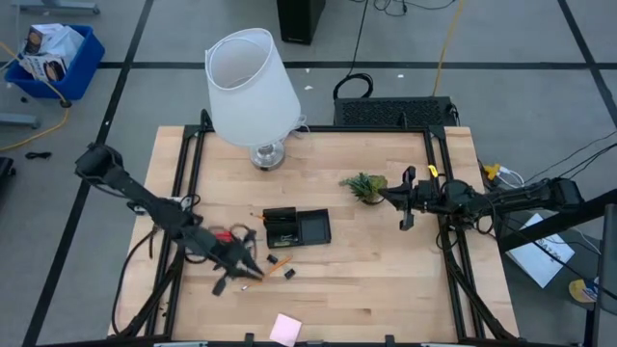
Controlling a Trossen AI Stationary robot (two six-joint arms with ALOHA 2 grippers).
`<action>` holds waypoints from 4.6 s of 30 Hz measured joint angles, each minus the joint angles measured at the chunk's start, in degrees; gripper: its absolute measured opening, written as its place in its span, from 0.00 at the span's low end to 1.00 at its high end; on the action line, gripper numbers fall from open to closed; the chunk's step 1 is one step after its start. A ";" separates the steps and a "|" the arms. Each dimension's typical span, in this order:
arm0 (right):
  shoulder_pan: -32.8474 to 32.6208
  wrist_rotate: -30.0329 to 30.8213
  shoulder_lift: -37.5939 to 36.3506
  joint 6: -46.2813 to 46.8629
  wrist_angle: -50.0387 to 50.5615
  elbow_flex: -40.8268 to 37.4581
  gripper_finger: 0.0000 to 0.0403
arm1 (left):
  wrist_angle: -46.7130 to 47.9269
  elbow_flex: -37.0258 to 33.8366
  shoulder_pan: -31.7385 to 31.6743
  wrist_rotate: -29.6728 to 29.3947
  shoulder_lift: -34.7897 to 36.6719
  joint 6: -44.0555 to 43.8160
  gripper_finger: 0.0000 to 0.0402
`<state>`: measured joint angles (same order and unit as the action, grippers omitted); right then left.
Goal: Pick and place office supplies into organizer
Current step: Put the pink sticky note into the black desk organizer
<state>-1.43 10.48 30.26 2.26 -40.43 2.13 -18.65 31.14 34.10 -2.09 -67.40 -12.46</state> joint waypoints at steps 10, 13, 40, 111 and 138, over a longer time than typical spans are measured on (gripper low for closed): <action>0.00 -0.02 0.00 0.02 0.01 0.00 0.00 | 20.06 17.90 1.60 13.79 -16.97 -2.40 0.12; 0.00 -0.04 0.00 0.02 0.01 0.00 0.00 | 16.68 20.04 1.65 18.70 -22.19 -2.29 0.12; -0.02 -0.06 0.02 0.02 0.18 -0.04 0.00 | 0.12 22.57 -1.74 26.35 -41.33 -5.22 0.01; -0.02 -0.04 0.00 0.04 0.64 -0.04 0.00 | 1.72 22.57 -5.74 -6.03 -45.25 -6.81 0.01; -0.02 -0.04 0.00 0.04 0.42 -0.03 0.00 | 11.10 22.64 0.12 -12.97 -36.41 7.98 0.43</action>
<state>-1.45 10.44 30.26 2.31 -40.01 2.10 -7.55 53.78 34.22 -15.07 -103.81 -4.48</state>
